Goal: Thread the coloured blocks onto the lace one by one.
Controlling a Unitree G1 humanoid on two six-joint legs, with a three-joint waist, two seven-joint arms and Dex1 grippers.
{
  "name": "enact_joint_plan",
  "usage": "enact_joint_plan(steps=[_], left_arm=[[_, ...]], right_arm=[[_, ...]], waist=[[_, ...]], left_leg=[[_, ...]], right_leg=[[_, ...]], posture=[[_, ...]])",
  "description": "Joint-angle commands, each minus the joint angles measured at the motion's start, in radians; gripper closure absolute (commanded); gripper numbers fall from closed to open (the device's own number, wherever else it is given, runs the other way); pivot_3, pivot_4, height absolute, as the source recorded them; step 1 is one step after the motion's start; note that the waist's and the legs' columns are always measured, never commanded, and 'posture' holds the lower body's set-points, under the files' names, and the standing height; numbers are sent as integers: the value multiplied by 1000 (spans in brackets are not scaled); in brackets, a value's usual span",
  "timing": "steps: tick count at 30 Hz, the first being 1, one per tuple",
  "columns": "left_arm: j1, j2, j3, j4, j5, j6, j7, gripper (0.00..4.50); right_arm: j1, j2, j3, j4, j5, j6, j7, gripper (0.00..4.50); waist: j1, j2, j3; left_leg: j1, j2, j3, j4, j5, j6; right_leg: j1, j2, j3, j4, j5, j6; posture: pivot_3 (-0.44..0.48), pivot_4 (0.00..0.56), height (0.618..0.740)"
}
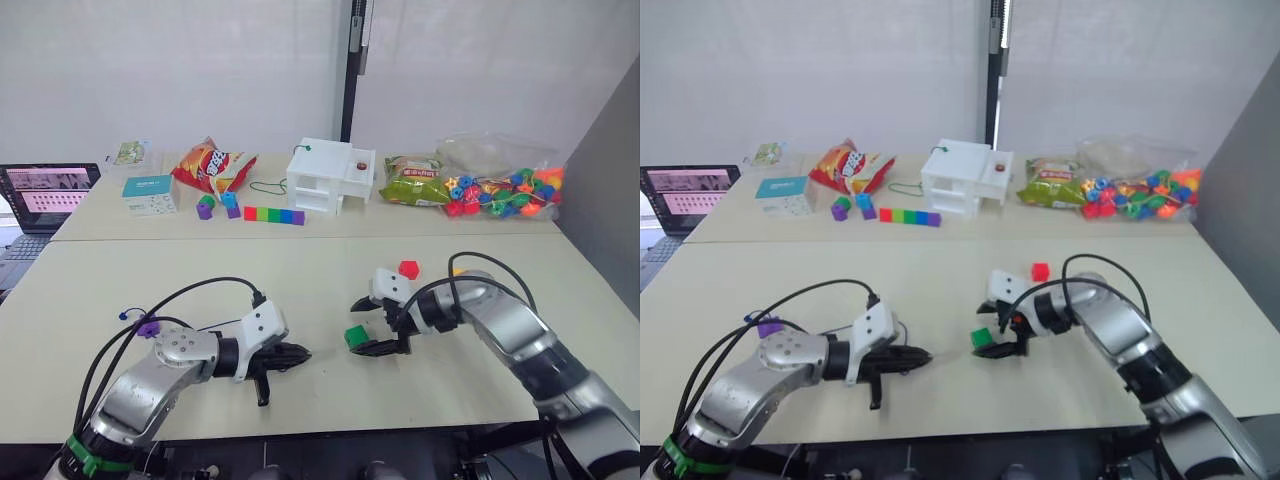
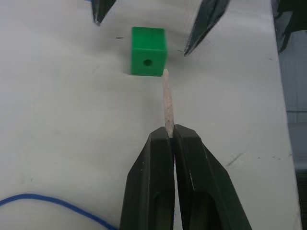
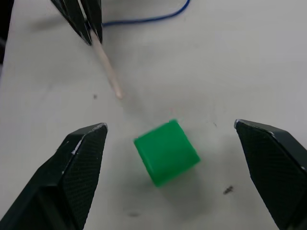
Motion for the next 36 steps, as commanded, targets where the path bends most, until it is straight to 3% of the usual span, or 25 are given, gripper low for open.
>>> enact_joint_plan(steps=[1,2,6,12,21,36], left_arm=[[-3,-20,24,-80,-53,49,40,4500],[-5,-23,24,-86,-58,58,48,4500],[-8,-29,13,-110,-64,89,81,4500],[-70,8,-38,-63,-17,106,89,4500],[-178,52,-147,46,48,21,-14,4500],[-263,23,-227,141,124,-37,-76,4500]], right_arm=[[-25,6,27,98,-61,-152,110,24],[-29,11,28,120,-70,-172,125,24],[-16,48,-6,168,-80,-205,119,1125],[117,62,-90,24,-37,-79,36,3248],[250,36,-140,-252,-29,166,-94,3302],[258,9,-86,-323,-56,210,-125,3302]], waist=[[6,0,0],[8,0,0],[8,0,0],[17,0,0],[22,0,0],[22,0,0]], left_leg=[[0,0,0,0,0,0],[-1,0,0,0,0,0],[0,-1,0,1,0,0],[0,-1,-1,0,0,-1],[0,-1,-1,0,0,-1],[0,-1,-1,1,0,0]], right_leg=[[0,-1,0,0,0,0],[0,-1,0,0,0,0],[0,-3,0,1,0,0],[0,-3,0,2,0,0],[0,-3,0,1,1,0],[0,-1,-1,1,0,0]], posture=[[0,150,740],[0,150,740],[0,150,740],[0,150,740],[0,150,740],[0,150,740]])
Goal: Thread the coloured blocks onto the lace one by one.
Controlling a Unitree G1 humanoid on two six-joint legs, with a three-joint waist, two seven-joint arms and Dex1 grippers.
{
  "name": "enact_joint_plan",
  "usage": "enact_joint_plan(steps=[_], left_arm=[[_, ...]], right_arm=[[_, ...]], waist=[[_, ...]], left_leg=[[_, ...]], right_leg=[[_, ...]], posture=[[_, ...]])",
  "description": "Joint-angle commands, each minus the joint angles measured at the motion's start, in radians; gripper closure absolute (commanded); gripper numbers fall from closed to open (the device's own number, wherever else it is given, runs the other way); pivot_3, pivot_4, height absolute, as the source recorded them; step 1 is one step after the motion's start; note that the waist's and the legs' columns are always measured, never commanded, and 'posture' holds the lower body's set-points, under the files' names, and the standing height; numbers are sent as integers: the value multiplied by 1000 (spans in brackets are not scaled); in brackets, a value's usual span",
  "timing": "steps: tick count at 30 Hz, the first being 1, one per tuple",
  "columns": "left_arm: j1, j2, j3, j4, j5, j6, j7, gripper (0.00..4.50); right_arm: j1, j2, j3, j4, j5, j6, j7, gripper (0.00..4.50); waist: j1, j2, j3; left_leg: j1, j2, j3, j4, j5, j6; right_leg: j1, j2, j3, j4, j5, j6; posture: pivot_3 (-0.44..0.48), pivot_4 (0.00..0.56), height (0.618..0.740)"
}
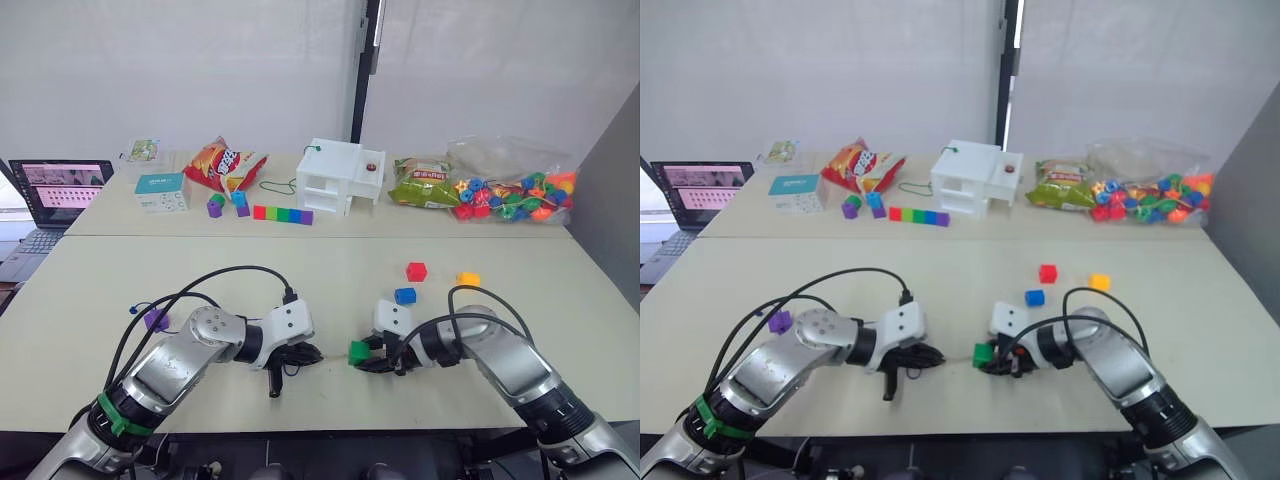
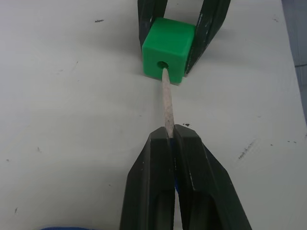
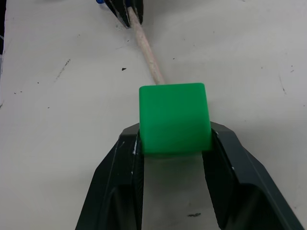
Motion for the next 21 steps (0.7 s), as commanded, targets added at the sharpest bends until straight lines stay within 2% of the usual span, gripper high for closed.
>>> enact_joint_plan(steps=[1,9,21], left_arm=[[-20,-10,4,-3,15,-30,-10,4500],[-26,-43,-28,-12,34,-29,-24,4500],[-104,-237,-88,113,63,-97,-26,4500]], right_arm=[[-5,-12,11,-40,-5,0,11,3302],[-21,-9,26,-44,-5,-4,17,3302],[-30,13,44,-80,-10,28,19,3302]], waist=[[0,0,0],[0,0,0],[2,0,0]], left_leg=[[0,0,0,0,0,0],[0,0,0,0,0,0],[0,0,0,1,0,0]], right_leg=[[0,0,0,0,0,0],[0,1,0,0,0,0],[0,1,0,0,0,0]], posture=[[0,150,740],[0,150,740],[0,150,740]])
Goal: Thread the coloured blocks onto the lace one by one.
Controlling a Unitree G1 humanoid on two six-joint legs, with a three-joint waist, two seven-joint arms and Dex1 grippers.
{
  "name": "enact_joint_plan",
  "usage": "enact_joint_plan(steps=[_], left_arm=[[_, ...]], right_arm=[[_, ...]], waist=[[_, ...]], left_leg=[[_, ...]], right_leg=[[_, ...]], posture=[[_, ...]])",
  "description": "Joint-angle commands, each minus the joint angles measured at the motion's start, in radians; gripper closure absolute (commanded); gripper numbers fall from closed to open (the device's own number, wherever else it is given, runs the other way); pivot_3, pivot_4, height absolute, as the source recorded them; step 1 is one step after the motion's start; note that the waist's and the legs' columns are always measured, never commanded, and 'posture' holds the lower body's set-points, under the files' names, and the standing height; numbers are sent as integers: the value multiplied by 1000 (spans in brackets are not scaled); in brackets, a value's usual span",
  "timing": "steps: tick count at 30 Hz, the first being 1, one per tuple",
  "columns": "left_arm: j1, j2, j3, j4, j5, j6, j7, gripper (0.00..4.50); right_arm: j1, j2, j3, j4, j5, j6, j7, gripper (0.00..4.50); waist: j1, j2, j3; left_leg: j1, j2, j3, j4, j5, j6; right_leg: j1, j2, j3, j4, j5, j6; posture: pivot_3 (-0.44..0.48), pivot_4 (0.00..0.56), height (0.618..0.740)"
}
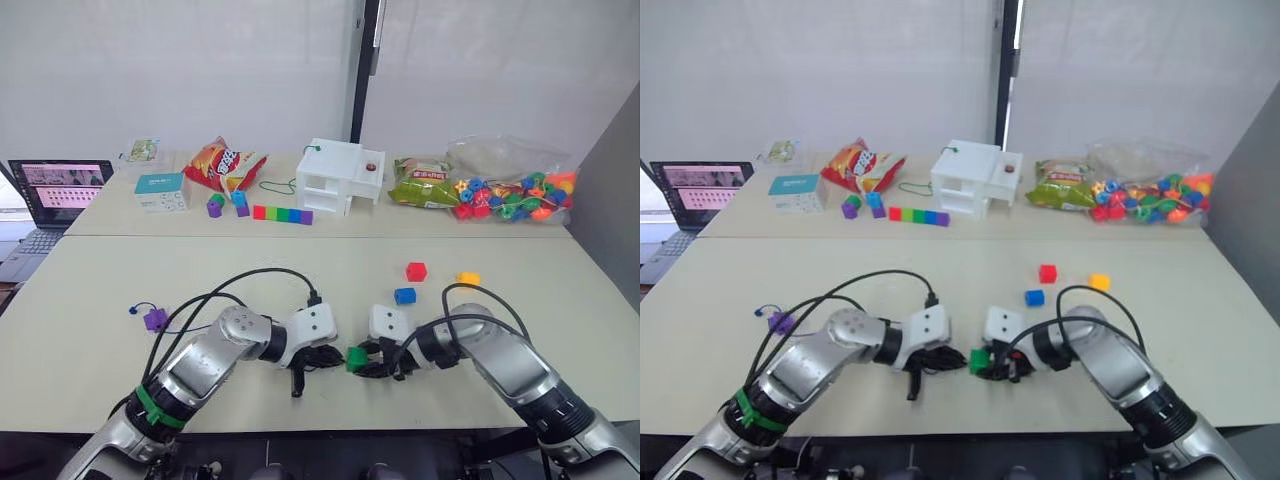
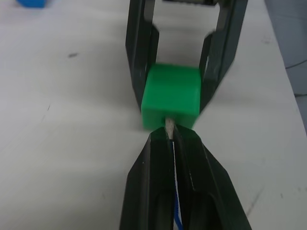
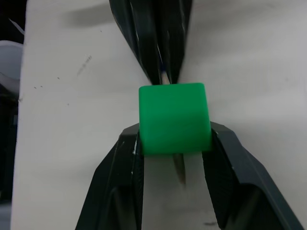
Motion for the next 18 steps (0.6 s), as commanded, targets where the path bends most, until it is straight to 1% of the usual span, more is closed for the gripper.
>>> enact_joint_plan(steps=[1,4,7,9,10,13,16,18], left_arm=[[-38,-81,-18,1,-13,-52,-6,4500],[-37,-101,-18,12,-17,-43,-18,4500],[-28,-107,8,30,-6,-61,-5,4500],[-10,-70,64,12,-31,-68,-31,3779],[-2,-54,82,5,-31,-79,-38,3533],[21,-9,113,-6,-35,-105,-70,2529],[51,58,111,-4,-25,-165,-128,2493],[59,71,105,16,-14,-197,-141,2493]], right_arm=[[-11,27,8,-46,15,8,-7,3302],[-14,35,8,-52,16,18,-11,3302],[-13,37,10,-54,12,23,-17,3302],[-4,29,9,-52,6,26,-22,3302],[0,26,9,-52,4,27,-22,3302],[4,21,11,-51,1,29,-26,3302],[5,17,10,-51,1,33,-31,3302],[3,15,9,-50,2,33,-32,3302]], waist=[[2,0,0],[1,0,0],[2,0,0],[0,0,0],[-1,0,0],[-4,0,0],[-5,0,0],[-4,0,0]], left_leg=[[0,0,0,0,0,0],[0,0,0,1,0,0],[1,0,0,1,0,0],[1,0,0,2,0,0],[0,0,0,2,0,0],[0,1,0,1,0,0],[0,1,0,1,0,0],[0,1,0,1,0,0]], right_leg=[[0,0,0,0,0,0],[1,0,0,0,0,0],[1,0,0,0,0,0],[1,0,0,0,0,0],[1,0,0,0,0,0],[0,1,0,1,0,0],[0,0,0,1,0,0],[0,0,0,0,0,0]], posture=[[0,150,740],[0,150,740],[0,150,740],[0,150,740],[0,150,740],[0,150,740],[0,150,740],[0,150,740]])
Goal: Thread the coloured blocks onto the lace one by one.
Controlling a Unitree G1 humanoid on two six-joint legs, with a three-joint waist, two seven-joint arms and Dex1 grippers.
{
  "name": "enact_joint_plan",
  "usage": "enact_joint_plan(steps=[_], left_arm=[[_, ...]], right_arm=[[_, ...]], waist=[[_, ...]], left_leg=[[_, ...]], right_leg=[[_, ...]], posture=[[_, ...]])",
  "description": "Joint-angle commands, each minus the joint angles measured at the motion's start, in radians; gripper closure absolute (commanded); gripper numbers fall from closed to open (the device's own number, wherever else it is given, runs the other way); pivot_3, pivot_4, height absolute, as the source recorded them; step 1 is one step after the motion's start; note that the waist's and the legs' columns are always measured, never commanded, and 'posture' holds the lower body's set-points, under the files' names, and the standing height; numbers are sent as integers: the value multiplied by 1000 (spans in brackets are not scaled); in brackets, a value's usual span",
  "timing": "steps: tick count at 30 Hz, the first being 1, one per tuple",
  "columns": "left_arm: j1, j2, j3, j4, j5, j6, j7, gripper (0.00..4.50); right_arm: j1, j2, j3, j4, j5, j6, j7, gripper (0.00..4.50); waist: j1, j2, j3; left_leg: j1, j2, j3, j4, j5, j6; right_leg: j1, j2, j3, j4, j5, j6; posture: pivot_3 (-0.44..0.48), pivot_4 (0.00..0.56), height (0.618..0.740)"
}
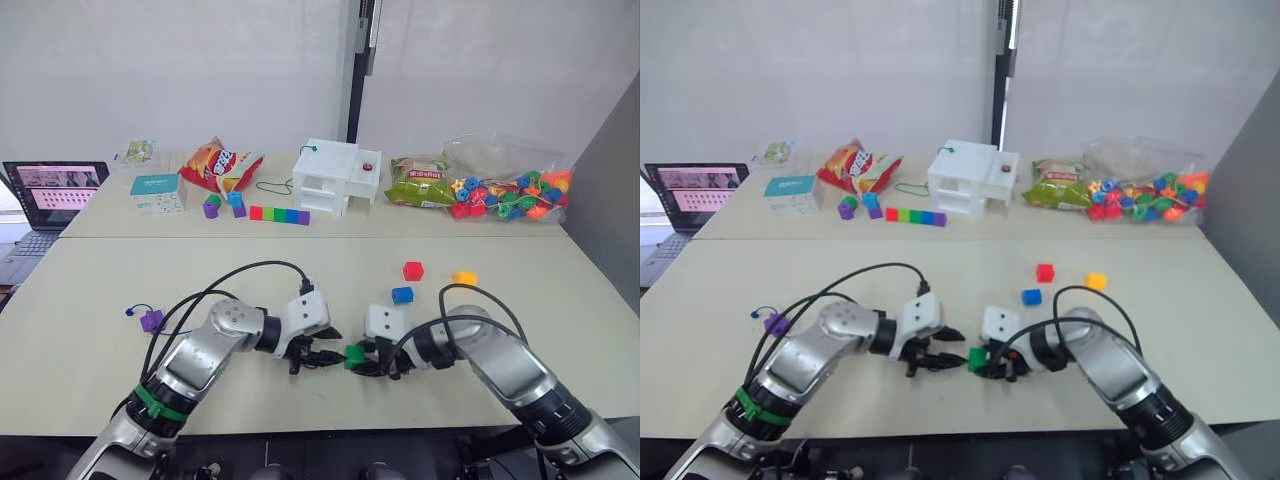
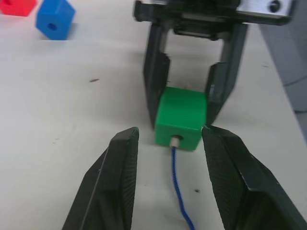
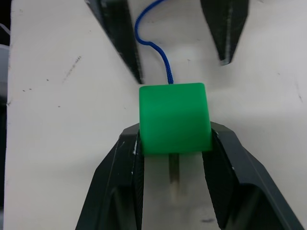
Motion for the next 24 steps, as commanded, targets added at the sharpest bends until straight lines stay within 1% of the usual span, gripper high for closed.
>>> enact_joint_plan(steps=[1,8,12,14,15,19,24], left_arm=[[7,17,-3,12,10,-77,-32,2493],[-5,10,-33,120,81,-171,-32,2493],[5,13,-40,132,83,-191,-60,3604],[10,5,-38,114,70,-180,-66,4317],[8,-2,-37,109,68,-174,-62,4500],[-5,-33,-52,106,79,-166,-55,4500],[-54,-106,-71,141,111,-159,-9,4500]], right_arm=[[-2,-2,2,-25,5,1,2,3302],[-3,-5,-2,-36,12,12,1,3302],[0,-6,-4,-41,13,16,-3,3302],[0,-7,-5,-42,14,18,-5,3302],[1,-8,-5,-42,14,18,-6,3302],[-1,-6,-3,-40,12,19,-8,3302],[1,1,7,-49,9,23,-15,3302]], waist=[[2,0,0],[5,0,0],[4,0,0],[4,0,0],[5,0,0],[5,0,0],[6,0,0]], left_leg=[[0,0,0,0,0,0],[-1,-1,0,1,0,0],[-1,0,0,1,0,0],[-1,0,0,1,0,0],[-1,0,0,1,0,0],[-1,0,0,1,0,0],[-1,-1,0,2,0,0]], right_leg=[[0,0,0,0,0,0],[0,0,-1,0,0,0],[0,0,-1,0,0,0],[0,0,0,0,0,0],[0,0,-1,0,0,0],[0,0,-1,0,0,0],[0,0,-1,0,0,0]], posture=[[0,150,740],[0,150,740],[0,150,740],[0,150,740],[0,150,740],[0,150,740],[0,150,740]])
